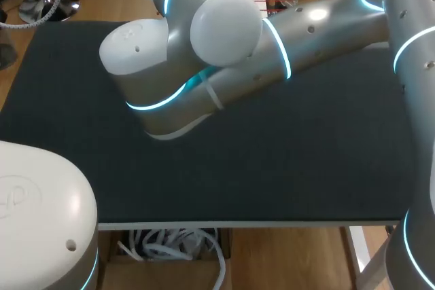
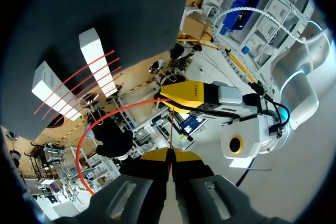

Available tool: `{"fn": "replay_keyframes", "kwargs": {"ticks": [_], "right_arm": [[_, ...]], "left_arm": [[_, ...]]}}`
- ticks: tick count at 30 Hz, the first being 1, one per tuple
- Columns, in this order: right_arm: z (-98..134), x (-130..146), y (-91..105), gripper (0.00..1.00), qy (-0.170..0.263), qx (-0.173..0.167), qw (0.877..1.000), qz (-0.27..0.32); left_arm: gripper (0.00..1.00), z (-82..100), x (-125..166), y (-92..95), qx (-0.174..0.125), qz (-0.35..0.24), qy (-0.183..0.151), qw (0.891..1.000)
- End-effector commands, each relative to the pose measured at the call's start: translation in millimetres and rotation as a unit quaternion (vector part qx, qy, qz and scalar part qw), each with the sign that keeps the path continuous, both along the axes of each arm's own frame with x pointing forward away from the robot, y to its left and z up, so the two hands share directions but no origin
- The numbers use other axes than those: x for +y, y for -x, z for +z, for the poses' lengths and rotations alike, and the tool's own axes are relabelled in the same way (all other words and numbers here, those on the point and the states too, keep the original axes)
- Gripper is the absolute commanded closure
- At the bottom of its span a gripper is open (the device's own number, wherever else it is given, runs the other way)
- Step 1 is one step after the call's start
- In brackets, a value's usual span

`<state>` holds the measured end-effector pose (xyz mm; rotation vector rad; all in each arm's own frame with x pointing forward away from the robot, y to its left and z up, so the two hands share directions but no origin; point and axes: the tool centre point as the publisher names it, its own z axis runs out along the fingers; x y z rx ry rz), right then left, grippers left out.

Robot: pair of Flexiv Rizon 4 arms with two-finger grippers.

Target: Grab the tape and strap the tape.

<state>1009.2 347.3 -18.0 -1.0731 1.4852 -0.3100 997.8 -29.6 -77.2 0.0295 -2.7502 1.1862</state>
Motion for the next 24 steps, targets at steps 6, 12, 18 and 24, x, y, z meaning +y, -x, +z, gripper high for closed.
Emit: {"fn": "replay_keyframes", "kwargs": {"ticks": [6, 12, 18, 24], "right_arm": [[9.0, -1.1, 5.7, 1.0, -0.004, -0.003, 1.0, 0.001], [8.5, -4.8, 6.5, 1.0, -0.002, -0.003, 1.0, -0.001], [8.9, -6.1, 5.1, 1.0, -0.002, -0.005, 1.0, -0.004], [5.9, -3.4, 4.0, 1.0, -0.002, -0.006, 1.0, -0.004]], "left_arm": [[1.0, 0.5, 0.6, 0.3, 0.0, -0.001, -0.001, 1.0], [1.0, 0.5, 0.6, 0.3, 0.0, -0.001, -0.001, 1.0], [1.0, 0.5, 0.6, 0.3, 0.0, -0.001, -0.001, 1.0], [1.0, 0.5, 0.6, 0.3, 0.0, -0.001, -0.001, 1.0]]}}
